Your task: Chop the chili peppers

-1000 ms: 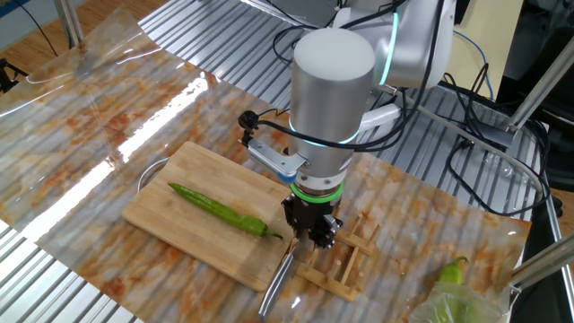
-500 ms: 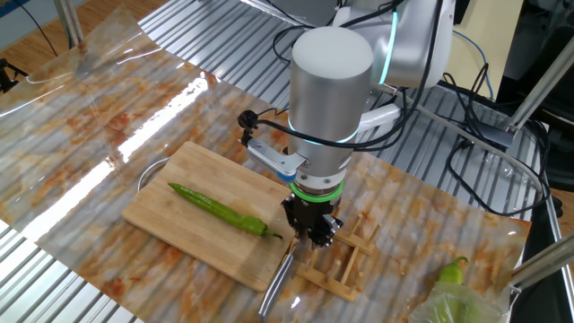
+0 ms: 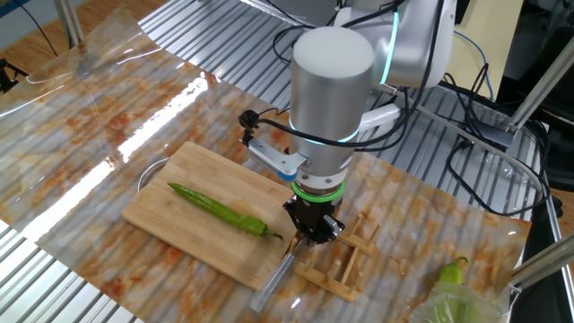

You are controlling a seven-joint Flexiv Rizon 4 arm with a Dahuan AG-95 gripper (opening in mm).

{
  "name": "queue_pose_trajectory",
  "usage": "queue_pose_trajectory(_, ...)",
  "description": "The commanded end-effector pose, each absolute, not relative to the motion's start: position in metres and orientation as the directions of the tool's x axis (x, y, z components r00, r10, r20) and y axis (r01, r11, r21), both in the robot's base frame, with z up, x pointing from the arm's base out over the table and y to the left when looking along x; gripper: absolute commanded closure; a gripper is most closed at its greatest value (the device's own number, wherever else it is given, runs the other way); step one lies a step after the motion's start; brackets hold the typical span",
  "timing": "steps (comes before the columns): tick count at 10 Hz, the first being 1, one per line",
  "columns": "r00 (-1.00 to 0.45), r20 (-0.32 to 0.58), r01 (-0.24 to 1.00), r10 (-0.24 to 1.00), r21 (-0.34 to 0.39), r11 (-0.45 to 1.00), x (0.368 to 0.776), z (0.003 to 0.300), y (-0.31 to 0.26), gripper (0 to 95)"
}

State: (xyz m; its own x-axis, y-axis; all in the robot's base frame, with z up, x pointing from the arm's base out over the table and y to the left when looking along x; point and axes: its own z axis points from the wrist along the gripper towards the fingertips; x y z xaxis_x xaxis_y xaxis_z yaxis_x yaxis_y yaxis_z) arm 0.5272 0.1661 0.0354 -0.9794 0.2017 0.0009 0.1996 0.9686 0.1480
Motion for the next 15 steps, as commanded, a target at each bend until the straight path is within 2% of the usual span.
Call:
queue_pose_trajectory(1, -0.980, -0.012, 0.195, 0.198, 0.119, 0.974, 0.527, 0.040, 0.167, 95.0)
queue_pose_trajectory(8, -0.982, -0.049, 0.178, 0.185, 0.115, 0.977, 0.536, 0.084, 0.167, 95.0)
queue_pose_trajectory(15, -0.986, -0.034, 0.161, 0.165, 0.115, 0.980, 0.552, 0.161, 0.159, 95.0)
